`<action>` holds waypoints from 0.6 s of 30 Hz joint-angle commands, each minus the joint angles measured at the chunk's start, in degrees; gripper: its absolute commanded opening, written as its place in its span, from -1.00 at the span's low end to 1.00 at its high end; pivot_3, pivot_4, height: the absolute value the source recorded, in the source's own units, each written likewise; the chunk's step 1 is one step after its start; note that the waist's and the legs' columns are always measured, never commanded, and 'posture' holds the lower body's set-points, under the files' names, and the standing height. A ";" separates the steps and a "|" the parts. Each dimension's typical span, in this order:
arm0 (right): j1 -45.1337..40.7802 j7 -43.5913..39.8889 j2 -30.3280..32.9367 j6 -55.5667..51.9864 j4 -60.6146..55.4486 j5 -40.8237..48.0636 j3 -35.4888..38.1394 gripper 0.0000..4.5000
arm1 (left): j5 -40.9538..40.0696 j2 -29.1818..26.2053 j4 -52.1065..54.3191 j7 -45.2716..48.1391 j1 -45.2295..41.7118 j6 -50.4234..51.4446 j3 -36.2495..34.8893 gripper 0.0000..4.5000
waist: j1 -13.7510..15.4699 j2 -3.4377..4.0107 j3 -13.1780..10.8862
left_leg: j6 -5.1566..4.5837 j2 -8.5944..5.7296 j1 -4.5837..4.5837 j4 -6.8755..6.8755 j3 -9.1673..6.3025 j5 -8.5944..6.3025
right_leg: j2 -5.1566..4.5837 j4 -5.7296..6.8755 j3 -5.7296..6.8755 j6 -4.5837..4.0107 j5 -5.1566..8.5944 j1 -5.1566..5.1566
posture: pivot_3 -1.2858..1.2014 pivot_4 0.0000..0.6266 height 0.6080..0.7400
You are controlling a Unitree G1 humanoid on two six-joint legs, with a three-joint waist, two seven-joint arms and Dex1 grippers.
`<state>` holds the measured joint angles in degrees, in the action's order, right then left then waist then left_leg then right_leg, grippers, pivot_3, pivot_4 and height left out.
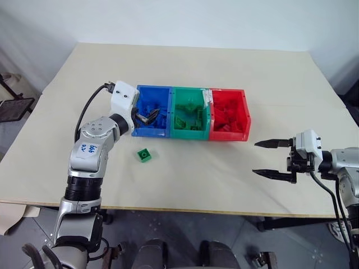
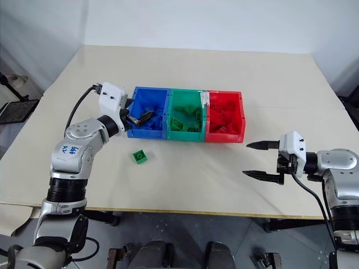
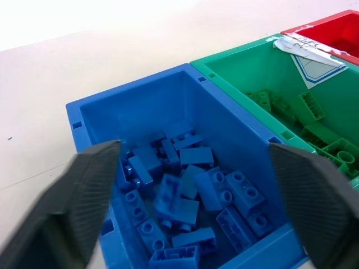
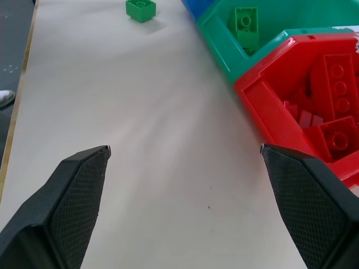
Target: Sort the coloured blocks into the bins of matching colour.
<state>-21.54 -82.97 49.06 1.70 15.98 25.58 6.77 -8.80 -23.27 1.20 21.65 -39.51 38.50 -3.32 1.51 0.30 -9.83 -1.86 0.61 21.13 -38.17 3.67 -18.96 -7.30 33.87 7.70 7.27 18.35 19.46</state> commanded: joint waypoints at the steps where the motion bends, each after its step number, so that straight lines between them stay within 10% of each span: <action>1: -1.23 -0.02 -0.02 0.98 -0.08 0.16 1.29 1.00 | -0.38 -1.81 2.84 2.16 0.25 -1.89 0.09 0.99 | -0.01 0.00 0.00 | 0.00 0.00 0.00 0.00 0.00 0.00 | 0.00 0.00 0.00 0.00 0.00 0.00 | 0.03 -0.52 1.00; 18: -5.82 -3.98 -1.11 2.78 4.84 -0.74 -0.08 1.00 | -15.78 -29.36 11.55 41.11 40.08 -12.01 -20.70 0.99 | -1.32 0.03 -0.02 | 0.09 0.09 -0.01 0.07 -0.11 -0.01 | -0.29 -0.04 -0.36 -0.10 0.05 0.02 | 0.03 -0.52 1.00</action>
<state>-26.74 -86.05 47.85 3.75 20.66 24.59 6.15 -23.91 -51.69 12.55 60.66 -0.44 28.71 -21.97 0.19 0.33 -9.85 -1.75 0.70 21.11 -38.07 3.56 -18.98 -7.62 33.84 7.33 7.16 18.40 19.49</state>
